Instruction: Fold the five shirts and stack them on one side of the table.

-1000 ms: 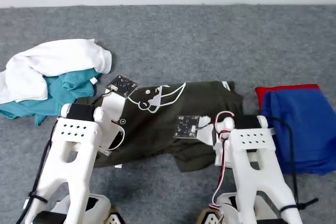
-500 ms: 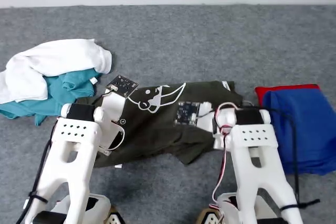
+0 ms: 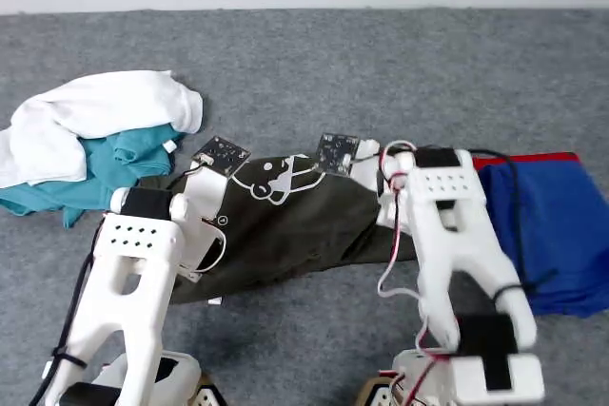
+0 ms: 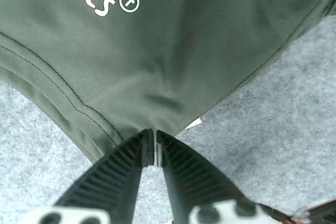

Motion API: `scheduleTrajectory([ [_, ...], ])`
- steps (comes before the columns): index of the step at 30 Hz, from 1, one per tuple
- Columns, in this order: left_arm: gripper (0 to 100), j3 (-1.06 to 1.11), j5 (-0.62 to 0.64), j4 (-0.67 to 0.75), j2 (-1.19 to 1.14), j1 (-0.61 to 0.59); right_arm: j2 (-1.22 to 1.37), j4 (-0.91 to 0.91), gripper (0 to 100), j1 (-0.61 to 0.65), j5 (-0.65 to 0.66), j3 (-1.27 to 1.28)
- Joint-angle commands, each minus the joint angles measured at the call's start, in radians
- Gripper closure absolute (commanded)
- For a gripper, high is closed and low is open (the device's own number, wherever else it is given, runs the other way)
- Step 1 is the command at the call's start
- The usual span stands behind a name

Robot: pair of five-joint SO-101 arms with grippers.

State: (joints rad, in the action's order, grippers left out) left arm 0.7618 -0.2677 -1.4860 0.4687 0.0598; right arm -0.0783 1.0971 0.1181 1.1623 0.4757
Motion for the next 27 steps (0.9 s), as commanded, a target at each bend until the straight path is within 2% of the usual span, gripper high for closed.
scheduleTrajectory([
  [1, 99, -0.005, -0.003, 0.011, 0.028, -0.008, 0.079, -0.018, 98.3, 0.007, -0.014, -0.089],
  [4, 99, -0.005, -0.003, 0.011, 0.028, -0.008, 0.154, -0.018, 97.0, 0.005, -0.014, -0.117],
  [8, 99, -0.005, -0.003, 0.011, 0.028, -0.008, 0.231, -0.019, 89.5, 0.002, -0.021, -0.153],
  [15, 99, -0.005, -0.003, 0.011, 0.028, -0.008, 0.263, -0.042, 86.0, 0.007, -0.163, -0.232],
  [18, 99, -0.005, -0.003, 0.011, 0.028, -0.008, 0.240, 0.073, 85.1, 0.007, -0.201, -0.292],
  [21, 99, -0.005, -0.003, 0.009, 0.028, -0.008, 0.174, 0.254, 85.1, 0.018, -0.153, -0.313],
  [24, 99, -0.005, -0.003, 0.009, 0.028, -0.008, 0.097, 0.401, 85.1, 0.065, -0.117, -0.281],
  [27, 99, -0.005, -0.002, 0.009, 0.028, -0.008, 0.010, 0.461, 85.1, 0.130, -0.120, -0.207],
])
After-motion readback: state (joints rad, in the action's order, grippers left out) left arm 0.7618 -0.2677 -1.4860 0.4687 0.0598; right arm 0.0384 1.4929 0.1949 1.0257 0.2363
